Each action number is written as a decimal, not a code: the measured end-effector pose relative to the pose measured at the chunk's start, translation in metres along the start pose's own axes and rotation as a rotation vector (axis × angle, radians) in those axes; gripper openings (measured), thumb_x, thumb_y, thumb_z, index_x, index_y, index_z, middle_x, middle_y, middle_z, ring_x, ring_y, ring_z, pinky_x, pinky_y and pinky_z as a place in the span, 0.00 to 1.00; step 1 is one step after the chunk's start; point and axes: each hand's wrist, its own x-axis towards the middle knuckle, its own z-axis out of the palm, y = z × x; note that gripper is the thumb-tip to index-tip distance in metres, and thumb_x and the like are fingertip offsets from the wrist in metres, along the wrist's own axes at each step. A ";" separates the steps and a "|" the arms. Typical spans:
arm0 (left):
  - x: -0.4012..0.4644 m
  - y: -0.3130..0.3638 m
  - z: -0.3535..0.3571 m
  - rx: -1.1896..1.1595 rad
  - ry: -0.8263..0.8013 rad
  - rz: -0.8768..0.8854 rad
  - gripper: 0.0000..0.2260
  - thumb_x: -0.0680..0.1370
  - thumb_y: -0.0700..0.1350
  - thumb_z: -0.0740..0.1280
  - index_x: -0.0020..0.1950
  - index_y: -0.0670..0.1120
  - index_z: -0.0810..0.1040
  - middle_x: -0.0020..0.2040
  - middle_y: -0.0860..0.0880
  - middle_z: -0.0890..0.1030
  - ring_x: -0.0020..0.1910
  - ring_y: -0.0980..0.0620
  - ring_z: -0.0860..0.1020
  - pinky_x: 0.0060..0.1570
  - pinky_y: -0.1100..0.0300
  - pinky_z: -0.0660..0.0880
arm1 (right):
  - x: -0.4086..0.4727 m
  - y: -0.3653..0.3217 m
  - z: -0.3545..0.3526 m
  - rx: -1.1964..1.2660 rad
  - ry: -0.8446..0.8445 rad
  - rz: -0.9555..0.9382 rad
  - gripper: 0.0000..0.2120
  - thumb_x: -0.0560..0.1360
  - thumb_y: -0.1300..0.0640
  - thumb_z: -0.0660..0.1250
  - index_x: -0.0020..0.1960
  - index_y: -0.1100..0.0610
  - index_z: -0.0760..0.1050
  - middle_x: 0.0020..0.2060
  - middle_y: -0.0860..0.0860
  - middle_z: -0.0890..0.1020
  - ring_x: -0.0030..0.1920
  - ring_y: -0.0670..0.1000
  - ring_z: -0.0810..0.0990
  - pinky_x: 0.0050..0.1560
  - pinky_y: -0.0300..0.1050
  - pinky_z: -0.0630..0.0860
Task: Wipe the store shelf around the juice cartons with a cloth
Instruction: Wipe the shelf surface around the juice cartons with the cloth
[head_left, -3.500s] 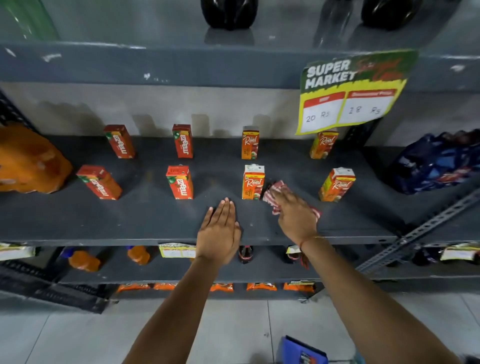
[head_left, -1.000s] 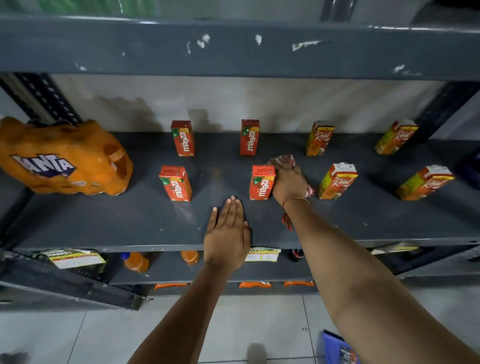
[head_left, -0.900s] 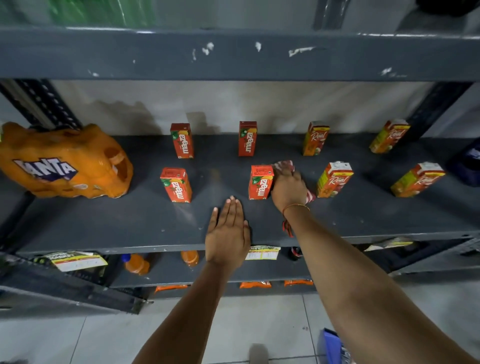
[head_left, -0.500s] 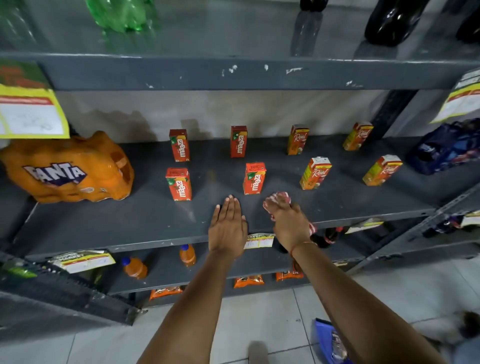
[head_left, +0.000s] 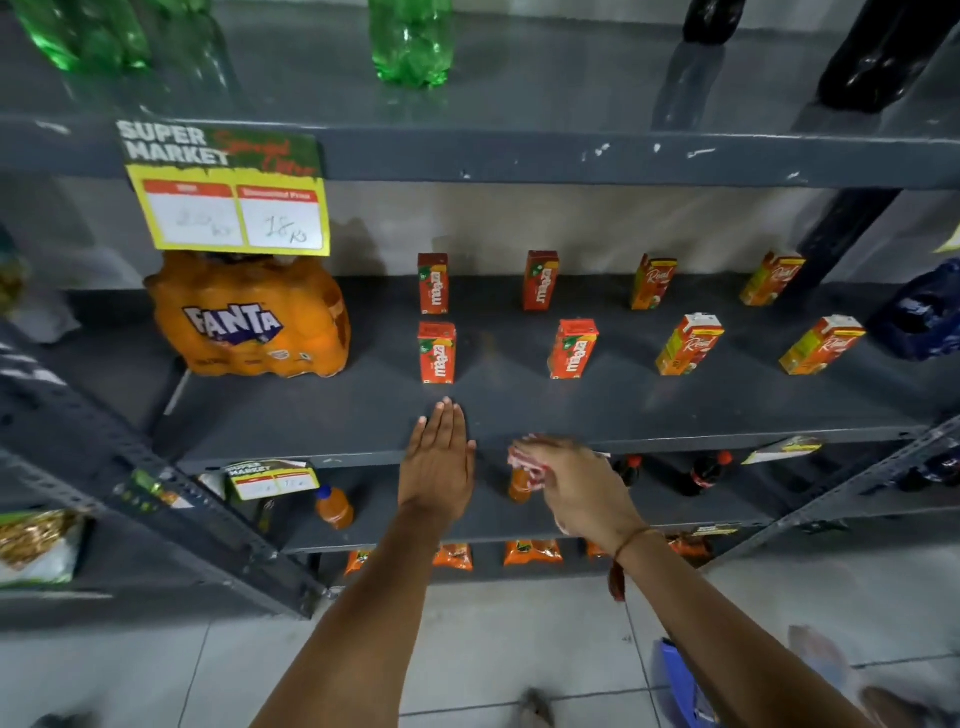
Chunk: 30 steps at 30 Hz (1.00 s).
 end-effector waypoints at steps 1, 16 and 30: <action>-0.002 -0.007 -0.001 -0.003 0.010 -0.001 0.25 0.84 0.51 0.42 0.78 0.41 0.44 0.80 0.44 0.46 0.78 0.49 0.43 0.77 0.52 0.41 | 0.008 -0.008 0.001 0.011 0.023 -0.004 0.24 0.77 0.63 0.64 0.69 0.44 0.73 0.68 0.46 0.77 0.65 0.51 0.78 0.64 0.50 0.77; 0.014 -0.070 -0.005 0.040 0.179 -0.145 0.25 0.81 0.49 0.47 0.76 0.40 0.61 0.76 0.43 0.65 0.76 0.49 0.61 0.76 0.51 0.56 | 0.218 -0.032 0.024 0.098 0.381 0.096 0.20 0.75 0.65 0.65 0.65 0.54 0.78 0.62 0.57 0.81 0.60 0.61 0.81 0.59 0.53 0.78; 0.018 -0.073 0.000 0.021 0.254 -0.117 0.23 0.79 0.47 0.53 0.72 0.40 0.69 0.71 0.43 0.72 0.71 0.48 0.70 0.71 0.48 0.66 | 0.354 -0.006 0.047 -0.162 0.092 0.018 0.23 0.81 0.58 0.57 0.76 0.57 0.63 0.77 0.57 0.63 0.79 0.59 0.55 0.78 0.57 0.54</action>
